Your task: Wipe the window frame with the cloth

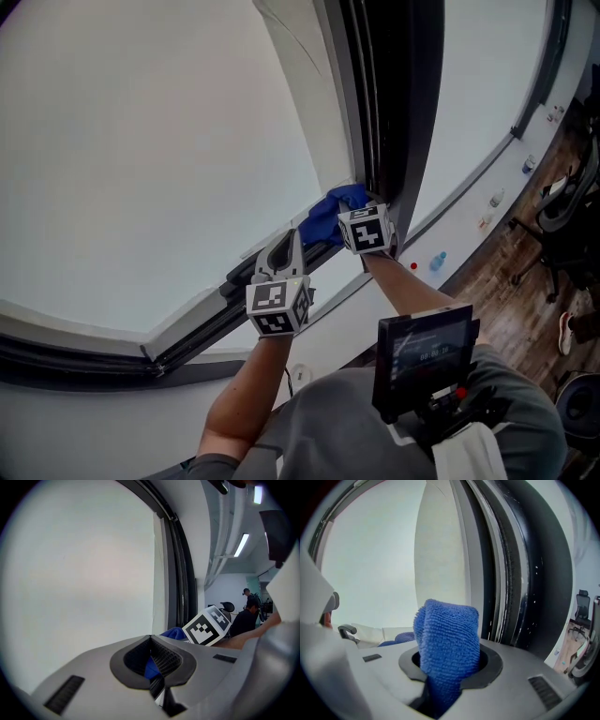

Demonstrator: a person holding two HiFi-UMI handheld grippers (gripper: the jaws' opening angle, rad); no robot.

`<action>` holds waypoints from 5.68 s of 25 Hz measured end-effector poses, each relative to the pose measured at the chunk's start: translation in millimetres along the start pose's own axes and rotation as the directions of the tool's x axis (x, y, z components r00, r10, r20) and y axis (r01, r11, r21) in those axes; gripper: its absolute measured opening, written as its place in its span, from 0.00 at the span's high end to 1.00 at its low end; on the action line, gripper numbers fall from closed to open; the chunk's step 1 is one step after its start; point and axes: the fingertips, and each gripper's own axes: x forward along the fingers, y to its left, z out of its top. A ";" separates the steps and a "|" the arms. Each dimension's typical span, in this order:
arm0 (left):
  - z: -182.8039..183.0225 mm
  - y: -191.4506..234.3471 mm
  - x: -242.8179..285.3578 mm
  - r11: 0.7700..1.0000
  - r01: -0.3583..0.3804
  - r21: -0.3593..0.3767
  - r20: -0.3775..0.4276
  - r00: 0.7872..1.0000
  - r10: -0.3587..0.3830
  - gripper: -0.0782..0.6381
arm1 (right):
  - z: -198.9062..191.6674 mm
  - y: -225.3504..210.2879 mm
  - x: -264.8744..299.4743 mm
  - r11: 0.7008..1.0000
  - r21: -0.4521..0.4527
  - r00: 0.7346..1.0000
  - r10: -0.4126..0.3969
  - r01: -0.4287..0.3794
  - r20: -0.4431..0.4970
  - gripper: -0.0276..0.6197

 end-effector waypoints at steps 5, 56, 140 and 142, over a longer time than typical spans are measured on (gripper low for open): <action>2.5 -5.0 6.4 0.999 0.034 0.000 0.007 0.999 -0.034 0.88 | 0.7 -1.3 -3.8 1.000 0.003 1.000 -0.022 0.022 0.012 0.76; 138.9 -24.6 11.6 0.985 0.168 0.040 0.174 0.969 -0.172 0.88 | 148.0 -14.2 -65.2 0.836 0.548 0.954 -0.134 -0.037 0.269 0.76; 344.9 30.7 -215.7 0.972 -0.137 0.190 0.641 0.768 -0.017 0.88 | 391.6 129.6 -332.4 0.874 -0.164 0.560 0.426 -0.458 0.710 0.76; 320.5 44.3 -228.4 0.981 -0.130 0.142 0.636 0.772 0.011 0.88 | 368.1 144.4 -330.1 0.854 -0.201 0.557 0.474 -0.480 0.682 0.76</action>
